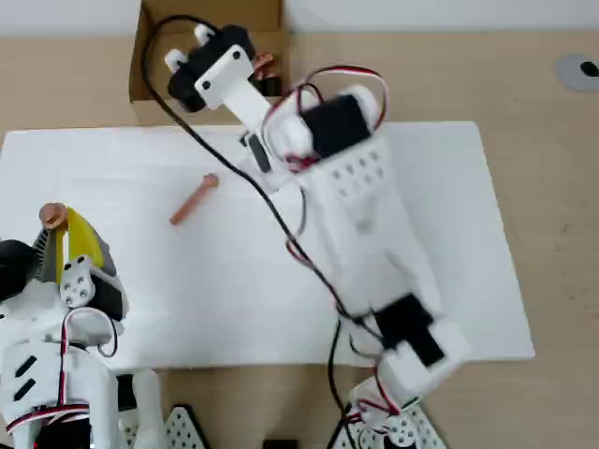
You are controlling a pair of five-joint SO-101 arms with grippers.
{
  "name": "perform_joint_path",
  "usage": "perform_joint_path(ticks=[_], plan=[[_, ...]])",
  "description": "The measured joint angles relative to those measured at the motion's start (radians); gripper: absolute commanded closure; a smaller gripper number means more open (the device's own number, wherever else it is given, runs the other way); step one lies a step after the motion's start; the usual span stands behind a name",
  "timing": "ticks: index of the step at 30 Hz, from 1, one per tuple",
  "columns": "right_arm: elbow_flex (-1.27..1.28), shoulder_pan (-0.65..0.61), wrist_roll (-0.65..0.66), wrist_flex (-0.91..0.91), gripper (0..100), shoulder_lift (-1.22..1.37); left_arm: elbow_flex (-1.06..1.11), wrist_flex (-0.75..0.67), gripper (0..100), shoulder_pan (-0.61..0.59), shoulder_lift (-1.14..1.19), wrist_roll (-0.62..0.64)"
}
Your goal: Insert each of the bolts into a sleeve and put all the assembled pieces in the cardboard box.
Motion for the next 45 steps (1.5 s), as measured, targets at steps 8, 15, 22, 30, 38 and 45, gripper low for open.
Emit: perform_joint_path(ticks=[8, 15, 22, 30, 38, 45], plan=[[0.222, -0.157, -0.247, -0.002, 98.8, -0.379, 0.006, -0.209, 100, 0.000, 0.002, 0.132], [0.721, -0.183, -0.293, -0.232, 98.9, -0.836, -0.005, -0.339, 100, 0.000, 0.135, 0.190], [1.332, -0.118, -0.241, -0.678, 98.9, -1.181, -0.176, -0.336, 100, 0.092, 0.358, 0.310], [1.732, -0.112, -0.241, -1.048, 98.9, -1.274, -0.393, -0.206, 100, 0.333, 0.404, 0.338], [1.898, -0.112, -0.241, -1.283, 98.9, -1.274, -0.526, -0.164, 100, 0.362, 0.402, 0.373], [1.947, -0.112, -0.241, -1.398, 98.9, -1.274, -0.543, -0.066, 100, 0.531, 0.405, 0.382]])
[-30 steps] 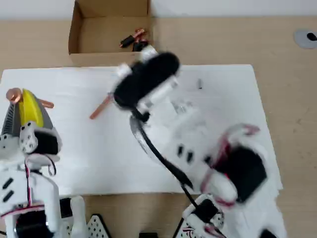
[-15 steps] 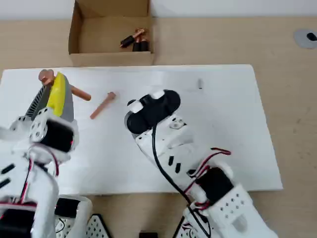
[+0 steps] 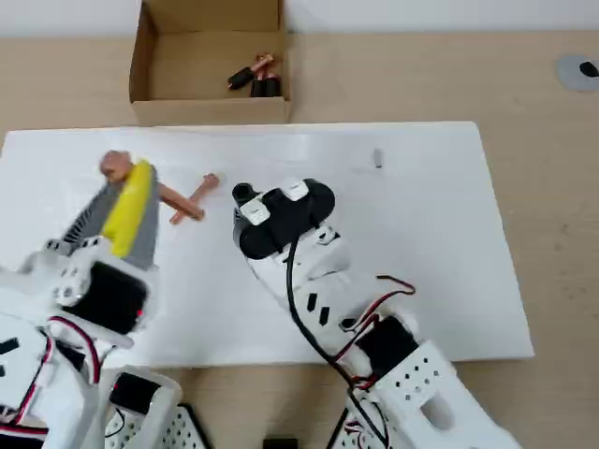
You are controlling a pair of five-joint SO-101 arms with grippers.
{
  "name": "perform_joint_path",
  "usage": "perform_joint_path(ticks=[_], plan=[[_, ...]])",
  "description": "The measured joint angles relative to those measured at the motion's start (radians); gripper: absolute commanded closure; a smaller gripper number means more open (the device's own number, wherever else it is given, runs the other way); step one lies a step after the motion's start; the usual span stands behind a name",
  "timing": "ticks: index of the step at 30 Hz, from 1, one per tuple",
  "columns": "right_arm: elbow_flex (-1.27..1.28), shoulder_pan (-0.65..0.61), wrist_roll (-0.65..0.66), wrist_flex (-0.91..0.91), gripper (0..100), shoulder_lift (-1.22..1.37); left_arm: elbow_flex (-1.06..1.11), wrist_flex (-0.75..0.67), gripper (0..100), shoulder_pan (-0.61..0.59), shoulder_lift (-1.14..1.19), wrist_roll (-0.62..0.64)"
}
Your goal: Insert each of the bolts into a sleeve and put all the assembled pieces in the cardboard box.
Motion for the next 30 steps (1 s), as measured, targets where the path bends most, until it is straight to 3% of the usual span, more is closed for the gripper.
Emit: perform_joint_path(ticks=[7, 19, 30], plan=[[0.000, 0.000, 0.000, -0.055, 98.9, 0.000, 0.049, -0.002, 100, 0.015, 0.002, -0.021], [0.000, -0.115, 0.006, -0.061, 98.9, 0.000, 0.167, -0.176, 100, 0.015, 0.021, -0.135], [0.000, -0.107, 0.006, -0.061, 98.9, 0.000, 0.175, -0.077, 100, 0.015, 0.060, -0.166]])
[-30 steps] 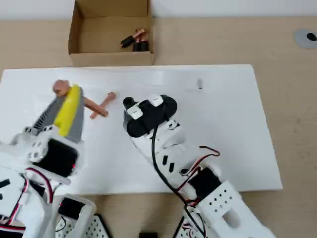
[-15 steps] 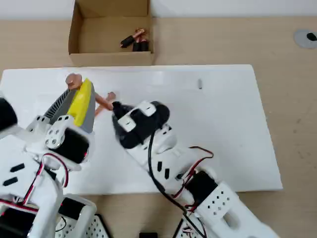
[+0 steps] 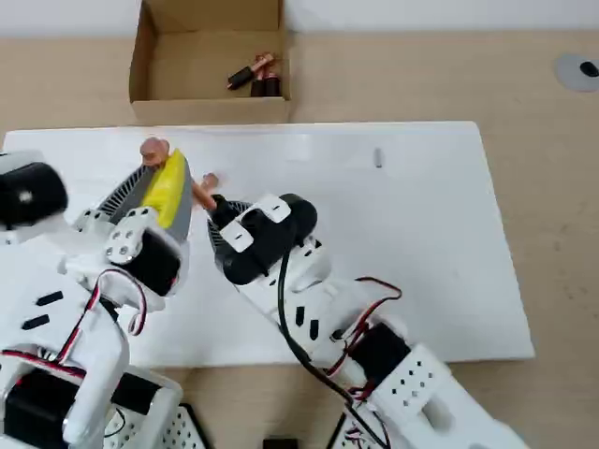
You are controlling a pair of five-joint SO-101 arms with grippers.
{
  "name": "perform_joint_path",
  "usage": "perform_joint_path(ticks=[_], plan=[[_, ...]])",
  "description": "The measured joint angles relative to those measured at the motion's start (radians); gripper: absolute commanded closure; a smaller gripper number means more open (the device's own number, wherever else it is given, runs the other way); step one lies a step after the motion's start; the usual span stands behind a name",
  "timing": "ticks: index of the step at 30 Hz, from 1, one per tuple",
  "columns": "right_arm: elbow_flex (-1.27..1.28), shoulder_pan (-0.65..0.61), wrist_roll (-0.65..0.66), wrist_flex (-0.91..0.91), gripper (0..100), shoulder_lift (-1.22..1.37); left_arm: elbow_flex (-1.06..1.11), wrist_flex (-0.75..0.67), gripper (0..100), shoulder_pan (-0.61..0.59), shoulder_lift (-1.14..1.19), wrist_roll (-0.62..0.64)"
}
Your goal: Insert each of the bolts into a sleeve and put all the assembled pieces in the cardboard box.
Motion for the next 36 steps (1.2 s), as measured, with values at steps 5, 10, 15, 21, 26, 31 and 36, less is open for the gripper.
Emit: perform_joint_path(ticks=[5, 10, 15, 21, 26, 31, 36], plan=[[0.000, 0.006, 0.000, 0.000, 98.9, 0.000, 0.020, 0.020, 100, 0.000, 0.002, -0.015], [0.000, 0.006, 0.000, 0.000, 98.9, 0.000, 0.020, 0.020, 99, 0.000, 0.002, -0.015], [0.000, 0.006, 0.000, 0.000, 98.9, 0.000, 0.020, 0.000, 99, 0.000, 0.003, -0.015], [0.000, 0.006, 0.000, 0.000, 98.9, 0.000, 0.089, -0.083, 99, 0.000, 0.011, -0.051], [0.003, 0.006, 0.000, 0.000, 98.9, 0.000, 0.123, -0.092, 99, 0.000, 0.003, -0.060], [0.006, 0.006, 0.002, 0.002, 98.9, 0.002, 0.160, -0.104, 99, 0.000, 0.000, -0.060], [0.006, 0.006, 0.002, 0.002, 98.9, 0.003, 0.170, -0.112, 99, 0.000, 0.000, -0.063]])
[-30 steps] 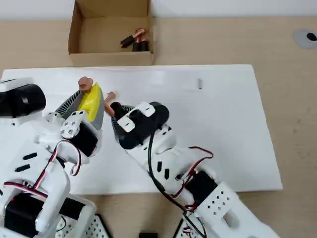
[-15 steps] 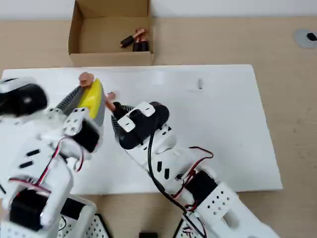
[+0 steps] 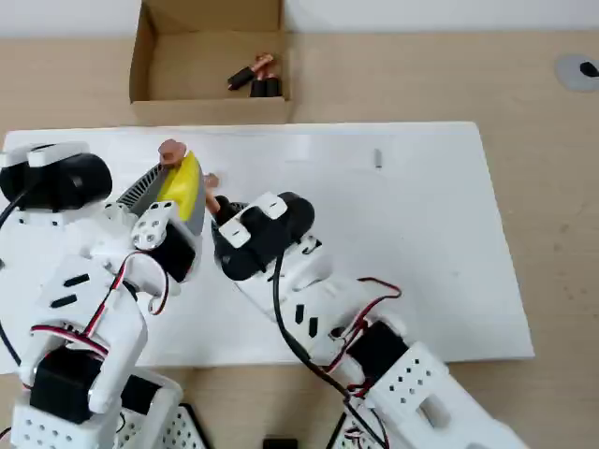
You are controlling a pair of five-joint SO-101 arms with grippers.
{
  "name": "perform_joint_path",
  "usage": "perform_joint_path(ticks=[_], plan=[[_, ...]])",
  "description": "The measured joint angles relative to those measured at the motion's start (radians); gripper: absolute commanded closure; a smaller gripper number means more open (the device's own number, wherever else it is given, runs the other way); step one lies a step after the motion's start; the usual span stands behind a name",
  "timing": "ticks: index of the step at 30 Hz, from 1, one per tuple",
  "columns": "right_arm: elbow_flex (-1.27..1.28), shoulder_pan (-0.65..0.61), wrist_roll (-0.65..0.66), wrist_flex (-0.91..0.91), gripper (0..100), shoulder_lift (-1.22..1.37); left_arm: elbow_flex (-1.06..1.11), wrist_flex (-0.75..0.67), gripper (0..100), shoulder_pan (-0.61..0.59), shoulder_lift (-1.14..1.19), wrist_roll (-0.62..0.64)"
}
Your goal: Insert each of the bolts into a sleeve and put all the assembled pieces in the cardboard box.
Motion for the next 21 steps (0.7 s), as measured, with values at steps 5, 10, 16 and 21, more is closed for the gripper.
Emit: perform_joint_path(ticks=[5, 10, 16, 21], plan=[[0.000, 0.000, 0.000, 0.000, 98.9, 0.000, 0.000, -0.003, 99, 0.000, 0.000, 0.000], [0.000, 0.000, 0.000, 0.000, 98.9, 0.000, 0.002, -0.003, 99, 0.000, 0.000, 0.000], [0.000, 0.000, 0.000, 0.000, 98.9, 0.000, 0.005, -0.043, 99, 0.000, 0.002, -0.032], [-0.002, 0.000, 0.000, 0.000, 98.9, -0.002, 0.005, -0.054, 99, 0.000, 0.005, -0.044]])
